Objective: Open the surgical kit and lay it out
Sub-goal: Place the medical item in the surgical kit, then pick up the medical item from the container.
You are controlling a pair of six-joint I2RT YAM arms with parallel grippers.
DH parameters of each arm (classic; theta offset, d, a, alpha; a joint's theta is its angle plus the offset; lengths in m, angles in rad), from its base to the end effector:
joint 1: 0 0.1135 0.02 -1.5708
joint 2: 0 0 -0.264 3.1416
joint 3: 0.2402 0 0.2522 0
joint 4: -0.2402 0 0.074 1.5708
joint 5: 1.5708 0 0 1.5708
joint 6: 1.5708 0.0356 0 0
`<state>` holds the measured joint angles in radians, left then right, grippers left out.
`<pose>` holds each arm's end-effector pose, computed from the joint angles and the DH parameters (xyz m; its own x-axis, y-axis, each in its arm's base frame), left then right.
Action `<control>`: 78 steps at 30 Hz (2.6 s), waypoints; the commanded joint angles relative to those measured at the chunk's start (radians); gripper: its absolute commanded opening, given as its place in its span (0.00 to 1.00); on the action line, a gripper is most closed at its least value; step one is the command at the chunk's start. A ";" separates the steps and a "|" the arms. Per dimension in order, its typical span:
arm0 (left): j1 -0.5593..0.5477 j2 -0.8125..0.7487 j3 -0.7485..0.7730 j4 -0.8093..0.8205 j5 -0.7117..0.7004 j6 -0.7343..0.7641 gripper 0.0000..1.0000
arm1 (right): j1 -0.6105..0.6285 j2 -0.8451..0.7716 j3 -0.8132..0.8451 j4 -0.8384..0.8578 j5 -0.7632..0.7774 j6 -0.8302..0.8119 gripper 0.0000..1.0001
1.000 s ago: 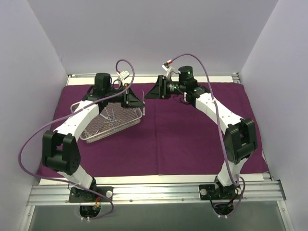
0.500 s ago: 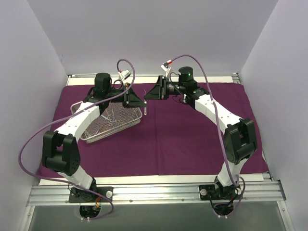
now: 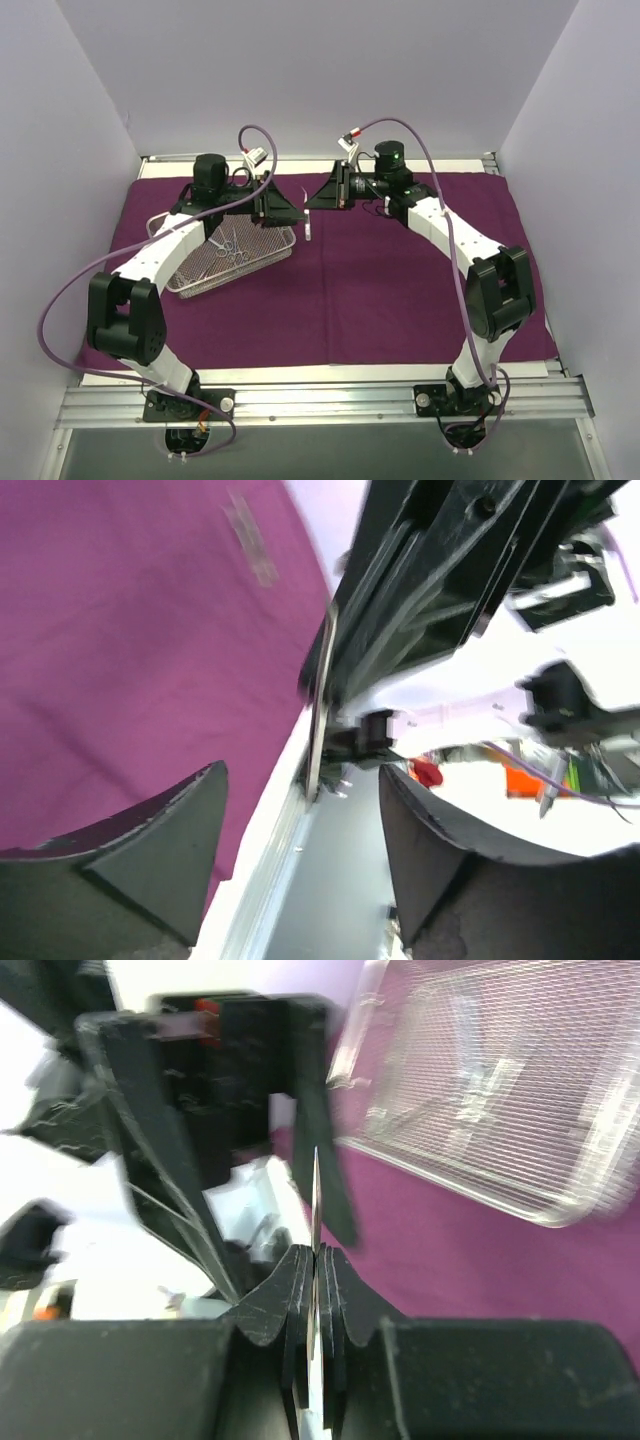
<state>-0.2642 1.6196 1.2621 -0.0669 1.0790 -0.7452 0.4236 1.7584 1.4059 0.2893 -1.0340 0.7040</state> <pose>0.3452 -0.1259 0.3103 -0.9016 -0.0878 -0.4236 0.3910 0.2537 -0.8847 0.3629 0.1972 0.3388 -0.6860 0.0538 -0.7256 -0.7189 0.1034 0.6874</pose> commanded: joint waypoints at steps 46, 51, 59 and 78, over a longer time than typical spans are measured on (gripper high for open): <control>0.312 0.218 0.284 -0.683 -0.718 0.402 0.74 | -0.376 0.283 -0.013 -0.989 1.232 -0.658 0.04; 0.313 0.229 0.324 -0.792 -0.898 0.423 0.74 | -0.375 0.268 -0.024 -0.989 1.218 -0.650 0.20; 0.312 0.235 0.277 -0.873 -1.028 0.445 0.70 | -0.322 0.224 0.056 -1.021 1.183 -0.601 0.46; 0.207 0.393 0.312 -0.889 -1.139 0.616 0.45 | -0.210 0.095 0.154 -1.021 1.055 -0.586 0.49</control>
<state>-0.0589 2.0006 1.5322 -0.9710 -0.0517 -0.1589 0.2111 1.9186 1.5703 -0.6960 0.0353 0.1116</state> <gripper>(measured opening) 0.446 0.490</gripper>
